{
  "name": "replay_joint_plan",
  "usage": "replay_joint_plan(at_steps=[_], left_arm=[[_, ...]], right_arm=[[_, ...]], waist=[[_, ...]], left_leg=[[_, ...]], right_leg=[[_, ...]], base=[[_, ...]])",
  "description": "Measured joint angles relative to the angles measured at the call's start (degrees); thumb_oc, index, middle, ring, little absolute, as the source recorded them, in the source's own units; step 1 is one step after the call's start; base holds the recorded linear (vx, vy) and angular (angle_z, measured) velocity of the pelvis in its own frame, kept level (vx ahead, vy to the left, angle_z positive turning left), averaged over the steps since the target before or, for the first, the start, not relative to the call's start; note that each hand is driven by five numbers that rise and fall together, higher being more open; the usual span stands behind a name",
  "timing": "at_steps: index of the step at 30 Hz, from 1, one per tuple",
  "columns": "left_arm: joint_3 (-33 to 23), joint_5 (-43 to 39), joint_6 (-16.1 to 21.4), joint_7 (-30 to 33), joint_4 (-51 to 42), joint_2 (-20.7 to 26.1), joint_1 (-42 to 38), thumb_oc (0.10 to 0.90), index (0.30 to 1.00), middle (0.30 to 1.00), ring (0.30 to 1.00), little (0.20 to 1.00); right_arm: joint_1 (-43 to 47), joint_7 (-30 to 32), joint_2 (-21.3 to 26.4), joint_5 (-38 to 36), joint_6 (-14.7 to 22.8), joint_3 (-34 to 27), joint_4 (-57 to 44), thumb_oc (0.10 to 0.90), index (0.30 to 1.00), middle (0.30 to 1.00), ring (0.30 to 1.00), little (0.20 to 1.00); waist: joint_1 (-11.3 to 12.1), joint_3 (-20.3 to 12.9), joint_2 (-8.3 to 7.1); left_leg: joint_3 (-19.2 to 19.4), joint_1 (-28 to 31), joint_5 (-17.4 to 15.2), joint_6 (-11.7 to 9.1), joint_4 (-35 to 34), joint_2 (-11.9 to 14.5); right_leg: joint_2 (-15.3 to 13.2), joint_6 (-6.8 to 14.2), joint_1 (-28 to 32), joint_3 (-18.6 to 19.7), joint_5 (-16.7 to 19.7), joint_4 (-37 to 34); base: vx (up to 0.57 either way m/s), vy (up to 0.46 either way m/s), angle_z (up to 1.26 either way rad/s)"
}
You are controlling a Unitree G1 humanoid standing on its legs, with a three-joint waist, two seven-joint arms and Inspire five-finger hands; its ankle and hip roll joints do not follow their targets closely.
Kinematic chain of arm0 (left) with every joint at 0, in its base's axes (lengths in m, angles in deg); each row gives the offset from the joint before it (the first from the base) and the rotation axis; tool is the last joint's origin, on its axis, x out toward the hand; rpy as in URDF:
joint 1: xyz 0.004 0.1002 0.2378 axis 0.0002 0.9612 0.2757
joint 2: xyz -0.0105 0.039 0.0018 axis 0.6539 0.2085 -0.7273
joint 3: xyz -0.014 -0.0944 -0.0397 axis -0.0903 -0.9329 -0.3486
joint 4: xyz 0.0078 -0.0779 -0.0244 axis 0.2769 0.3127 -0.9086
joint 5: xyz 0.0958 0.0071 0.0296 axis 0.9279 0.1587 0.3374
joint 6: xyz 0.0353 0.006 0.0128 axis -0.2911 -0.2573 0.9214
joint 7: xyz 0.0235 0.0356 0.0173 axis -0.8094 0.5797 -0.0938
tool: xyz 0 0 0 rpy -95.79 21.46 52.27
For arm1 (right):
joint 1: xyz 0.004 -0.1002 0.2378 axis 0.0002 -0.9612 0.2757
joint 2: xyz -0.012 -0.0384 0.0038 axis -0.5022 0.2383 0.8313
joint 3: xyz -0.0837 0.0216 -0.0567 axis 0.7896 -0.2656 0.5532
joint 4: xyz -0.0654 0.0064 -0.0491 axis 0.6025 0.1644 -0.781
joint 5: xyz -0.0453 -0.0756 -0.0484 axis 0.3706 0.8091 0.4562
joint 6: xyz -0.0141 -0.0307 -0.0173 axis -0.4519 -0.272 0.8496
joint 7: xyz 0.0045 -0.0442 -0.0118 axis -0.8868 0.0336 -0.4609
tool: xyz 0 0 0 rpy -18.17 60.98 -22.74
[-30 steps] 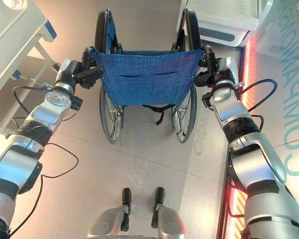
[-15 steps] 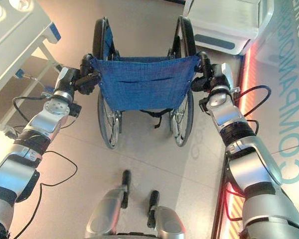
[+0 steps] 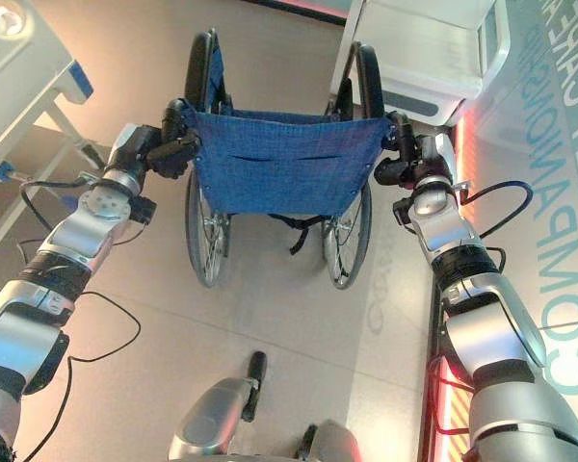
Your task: Push the wheelchair next to the bed
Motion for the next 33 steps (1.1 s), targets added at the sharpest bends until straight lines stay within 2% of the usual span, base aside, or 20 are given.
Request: replay_joint_plan(at_steps=[1,2,3,4,6,7,9,10,12,14,15,16,17,19,21,25,26,28,30,33], left_arm=[[-0.56,0.00,0.00,0.02,-0.31,0.03,0.18,0.400,0.300,0.300,0.300,0.300],[-1.29,0.01,0.00,0.25,-0.58,-0.02,0.69,0.400,0.300,0.300,0.300,0.300],[-1.24,0.08,0.00,0.50,-0.54,-0.15,1.10,0.400,0.300,0.300,0.300,0.300],[-1.19,0.42,0.00,0.95,-0.53,-0.46,2.64,0.400,0.300,0.300,0.300,0.300],[-0.17,0.87,0.23,1.85,-0.14,-1.52,3.98,0.400,0.300,0.300,0.300,0.300],[-0.31,0.87,0.89,2.39,0.17,-1.99,4.06,0.400,0.300,0.300,0.300,0.300],[-0.39,0.84,2.44,2.12,1.57,-2.19,4.02,0.400,0.300,0.300,0.300,0.300],[-0.35,0.84,3.16,1.91,2.40,-2.41,3.55,0.400,0.300,0.300,0.300,0.300],[-0.26,0.76,3.55,1.55,3.97,-3.79,2.16,0.400,0.300,0.300,0.300,0.300],[-0.55,0.76,3.60,1.03,4.16,-4.02,1.80,0.400,0.300,0.300,0.300,0.300],[-1.06,0.76,3.67,0.30,4.20,-4.02,1.79,0.400,0.300,0.300,0.300,0.300],[-1.40,0.76,3.67,-0.06,4.22,-4.04,1.70,0.400,0.300,0.300,0.300,0.300],[-1.84,0.76,3.81,-0.31,4.16,-4.12,1.15,0.400,0.300,0.300,0.300,0.300],[-1.32,0.76,3.80,-0.49,4.72,-5.19,-1.06,0.400,0.300,0.300,0.300,0.300],[-1.79,0.37,3.80,-0.17,3.77,-6.02,-0.31,0.400,0.300,0.300,0.300,0.300],[-2.84,0.18,3.81,-0.31,2.36,-6.80,0.82,0.400,0.300,0.300,0.300,0.300],[-2.84,0.18,3.82,-0.26,2.08,-6.91,1.12,0.400,0.300,0.300,0.300,0.300],[-2.46,0.20,4.36,-0.11,1.82,-7.64,2.13,0.400,0.300,0.300,0.300,0.300],[-2.27,0.40,4.90,0.24,3.04,-9.21,2.62,0.400,0.300,0.300,0.300,0.300],[-1.35,0.80,5.00,0.16,3.37,-9.33,4.70,0.400,0.300,0.300,0.300,0.300]], right_arm=[[0.18,0.00,-0.03,0.13,0.31,-0.12,-0.02,0.400,0.300,0.300,0.300,0.300],[0.15,0.00,-0.23,0.58,1.02,-0.27,-0.10,0.400,0.300,0.300,0.300,0.300],[-0.02,-0.04,-0.33,1.18,1.13,-0.26,-0.12,0.400,0.300,0.300,0.300,0.300],[-0.47,-0.35,-0.67,2.11,1.21,-0.18,-0.12,0.400,0.300,0.300,0.300,0.300],[-2.33,-0.31,-0.13,2.55,1.22,-0.11,-1.58,0.400,0.300,0.300,0.300,0.300],[-2.62,-0.29,0.54,2.55,1.29,-0.12,-2.33,0.400,0.300,0.300,0.300,0.300],[-2.25,-0.02,0.65,2.54,0.76,-0.12,-2.94,0.400,0.300,0.300,0.300,0.300],[-1.76,0.38,0.72,2.52,0.16,0.53,-2.95,0.400,0.300,0.300,0.300,0.300],[-1.53,0.72,1.90,2.52,-1.32,0.52,-4.01,0.400,0.300,0.300,0.300,0.300],[-0.71,0.72,2.36,2.52,-2.71,0.70,-4.41,0.400,0.300,0.300,0.300,0.300],[-0.60,0.70,2.37,2.49,-3.10,0.73,-4.67,0.400,0.300,0.300,0.300,0.300],[-0.55,0.69,2.46,2.46,-3.40,0.77,-4.84,0.400,0.300,0.300,0.300,0.300],[0.43,0.61,2.76,2.45,-3.82,0.83,-4.72,0.400,0.300,0.300,0.300,0.300],[1.65,0.37,4.12,2.42,-3.86,0.94,-3.39,0.400,0.300,0.300,0.300,0.300],[1.66,-0.79,5.34,2.43,-3.90,1.16,-3.36,0.400,0.300,0.300,0.300,0.300],[2.15,-2.49,7.60,2.50,-4.03,3.09,-3.37,0.400,0.300,0.300,0.300,0.300],[2.15,-2.80,7.79,2.50,-4.19,3.24,-3.35,0.400,0.300,0.300,0.300,0.300],[2.08,-3.19,8.48,3.59,-4.20,3.76,-3.20,0.400,0.300,0.300,0.300,0.300],[1.94,-3.43,8.37,4.51,-4.15,4.86,-1.43,0.400,0.300,0.300,0.300,0.300],[1.30,-3.45,7.04,5.09,-4.15,6.38,0.64,0.400,0.300,0.300,0.300,0.300]], waist=[[0.30,-0.03,0.06],[0.90,0.20,0.59],[1.13,0.36,1.32],[1.24,0.62,3.81],[0.60,0.88,6.76],[-0.05,1.01,7.65],[-3.54,1.25,7.28],[-6.94,1.36,6.12],[-9.13,1.33,4.93],[-9.82,1.31,3.54],[-9.70,1.19,1.78],[-9.88,1.13,1.14],[-9.93,1.21,1.25],[-12.13,1.27,1.24],[-11.80,1.03,1.83],[-11.31,0.74,2.42],[-11.36,0.74,2.41],[-11.41,0.61,2.64],[-11.18,0.67,2.43],[-10.05,0.81,2.16]], left_leg=[[-1.27,0.30,0.02,-0.02,-0.53,-0.18],[-3.73,2.72,0.42,-0.33,-3.47,-0.14],[-5.26,4.50,0.69,-0.36,-4.97,-0.04],[-8.24,8.11,1.07,-0.55,-7.28,0.93],[-12.11,12.12,0.87,-0.72,-9.65,2.22],[-13.09,11.99,0.19,-0.77,-8.92,2.46],[-18.30,12.61,-0.01,-0.86,-8.56,0.20],[-19.94,12.37,-0.02,-0.94,-7.12,-2.11],[-22.76,12.09,-3.08,-2.98,-4.63,-4.84],[-21.52,11.96,-5.80,-1.98,-2.82,-5.40],[-21.76,11.79,-8.43,-2.61,-0.39,-6.09],[-21.91,11.62,-9.74,-3.13,0.84,-6.14],[-21.06,10.19,-11.66,-4.28,3.34,-4.90],[-17.97,8.52,-14.27,-6.15,4.26,-0.64],[-14.34,10.32,-14.85,-7.80,1.92,4.49],[-6.46,13.48,-10.94,-12.85,-1.17,11.22],[-5.06,13.75,-10.88,-12.96,-0.68,11.99],[-1.66,14.06,-6.27,-14.40,2.75,14.76],[-0.65,12.32,-5.02,-16.04,7.60,15.40],[-0.99,10.16,-5.34,-16.17,8.10,13.04]], right_leg=[[0.13,0.11,-0.21,0.16,0.16,0.03],[1.27,-2.63,-0.46,0.11,-4.27,-1.07],[2.45,-3.63,-0.54,0.06,-6.58,-1.83],[5.36,-5.68,-2.06,-0.13,-9.97,-3.50],[10.01,-8.30,-7.77,0.13,-12.61,-7.70],[10.79,-8.23,-10.61,0.73,-12.54,-9.79],[8.61,-2.93,-19.77,1.49,-8.90,-16.76],[5.76,0.59,-23.66,3.49,-4.90,-23.26],[2.57,3.75,-25.66,6.20,-0.92,-31.81],[1.40,3.74,-24.79,6.53,2.62,-37.88],[0.59,4.01,-22.54,6.80,3.15,-37.10],[0.24,3.74,-21.13,6.95,3.40,-35.91],[1.07,3.13,-21.46,6.28,6.73,-34.51],[2.93,-0.54,-22.80,5.93,9.33,-28.05],[4.36,-5.18,-23.40,3.36,5.68,-23.32],[5.51,-8.65,-20.74,-3.06,1.94,-21.39],[5.53,-8.97,-20.07,-3.88,1.75,-21.81],[5.66,-9.90,-17.74,-6.32,-0.36,-22.33],[5.77,-10.22,-14.48,-7.88,-0.79,-23.91],[7.39,-10.44,-8.71,-7.78,-0.79,-28.31]], base=[[0.32,-0.011,-0.40],[0.24,-0.031,-0.45],[0.29,-0.093,-0.44],[0.28,-0.124,-0.22],[0.36,-0.190,0.10],[0.37,-0.216,0.68],[0.39,-0.217,1.20],[0.47,-0.254,1.32],[0.54,-0.341,1.20],[0.45,-0.397,0.74],[0.32,-0.330,0.51],[0.39,-0.404,0.63],[0.42,-0.368,0.91],[0.49,-0.376,1.30],[0.41,-0.316,0.69],[0.36,-0.341,0.42],[0.30,-0.352,0.53],[0.34,-0.370,0.36],[0.29,-0.231,0.34],[0.36,-0.173,0.00]])
